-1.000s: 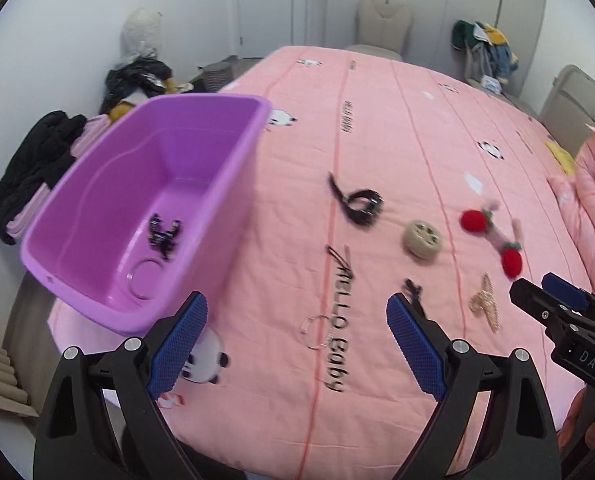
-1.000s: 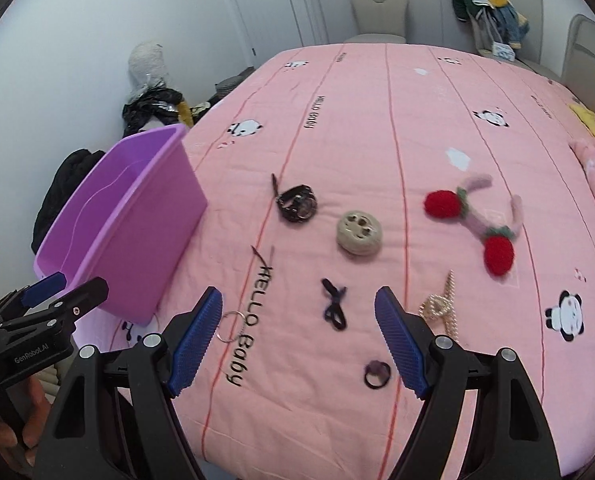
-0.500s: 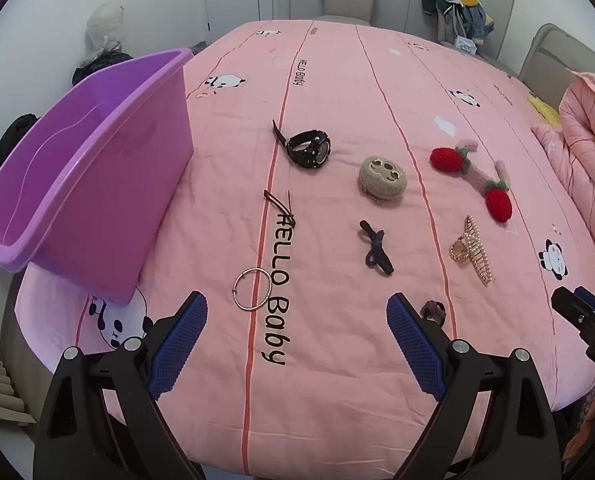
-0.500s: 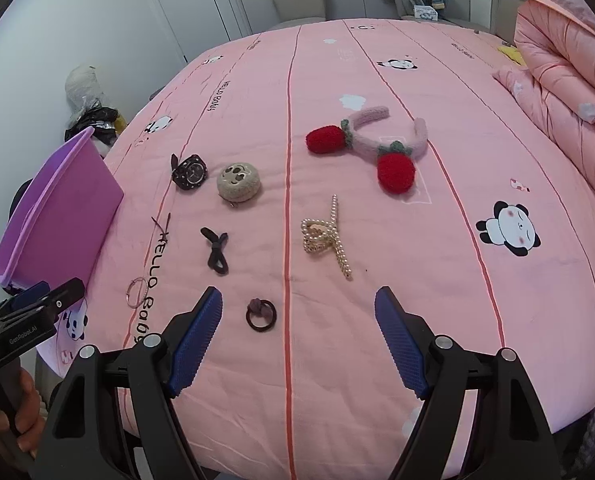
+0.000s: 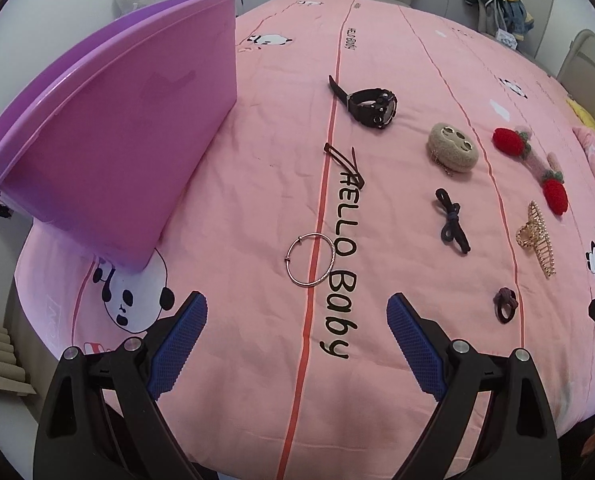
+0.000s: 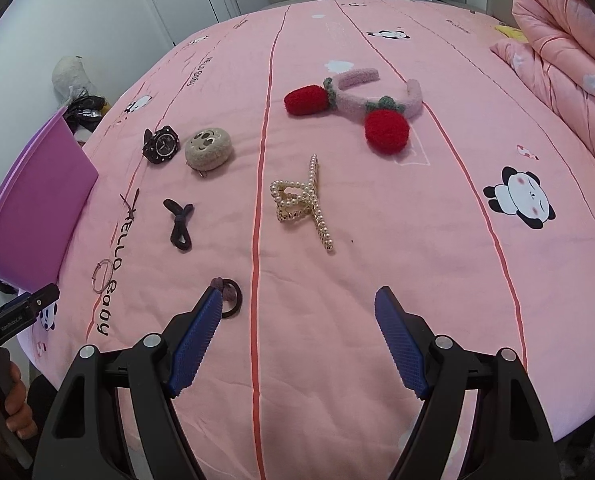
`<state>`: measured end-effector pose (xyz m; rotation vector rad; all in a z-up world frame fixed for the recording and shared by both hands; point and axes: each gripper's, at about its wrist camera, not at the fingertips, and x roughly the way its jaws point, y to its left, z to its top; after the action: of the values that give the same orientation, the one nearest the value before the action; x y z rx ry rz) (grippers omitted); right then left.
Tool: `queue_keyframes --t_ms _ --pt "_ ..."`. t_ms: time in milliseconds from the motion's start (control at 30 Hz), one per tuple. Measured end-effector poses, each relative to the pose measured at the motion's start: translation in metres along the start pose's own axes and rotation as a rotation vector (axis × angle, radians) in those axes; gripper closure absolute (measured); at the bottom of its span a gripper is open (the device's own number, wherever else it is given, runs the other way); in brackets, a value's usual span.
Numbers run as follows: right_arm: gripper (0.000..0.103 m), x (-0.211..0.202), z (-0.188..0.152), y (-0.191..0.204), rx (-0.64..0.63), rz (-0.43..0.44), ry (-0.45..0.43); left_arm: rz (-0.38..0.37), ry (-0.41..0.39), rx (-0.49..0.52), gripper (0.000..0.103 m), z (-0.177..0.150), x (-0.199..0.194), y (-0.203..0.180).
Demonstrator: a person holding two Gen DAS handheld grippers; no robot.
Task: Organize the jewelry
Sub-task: 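Move both tools back over the bedspread toward the remaining items, then grasp the silver bangle with the left tool while the right tool grasps the pearl hair claw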
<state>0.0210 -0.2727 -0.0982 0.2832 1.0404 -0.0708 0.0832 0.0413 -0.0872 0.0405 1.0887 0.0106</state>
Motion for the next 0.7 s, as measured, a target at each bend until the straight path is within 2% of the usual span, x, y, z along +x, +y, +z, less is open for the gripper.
queue_keyframes --t_ms 333,700 --pt "0.028 0.026 0.016 0.004 -0.013 -0.018 0.005 -0.014 0.063 -0.009 0.013 0.006 0.043 -0.006" --pt "0.028 0.051 0.027 0.004 -0.02 -0.036 0.028 -0.01 0.08 -0.003 0.013 0.013 0.065 -0.01"
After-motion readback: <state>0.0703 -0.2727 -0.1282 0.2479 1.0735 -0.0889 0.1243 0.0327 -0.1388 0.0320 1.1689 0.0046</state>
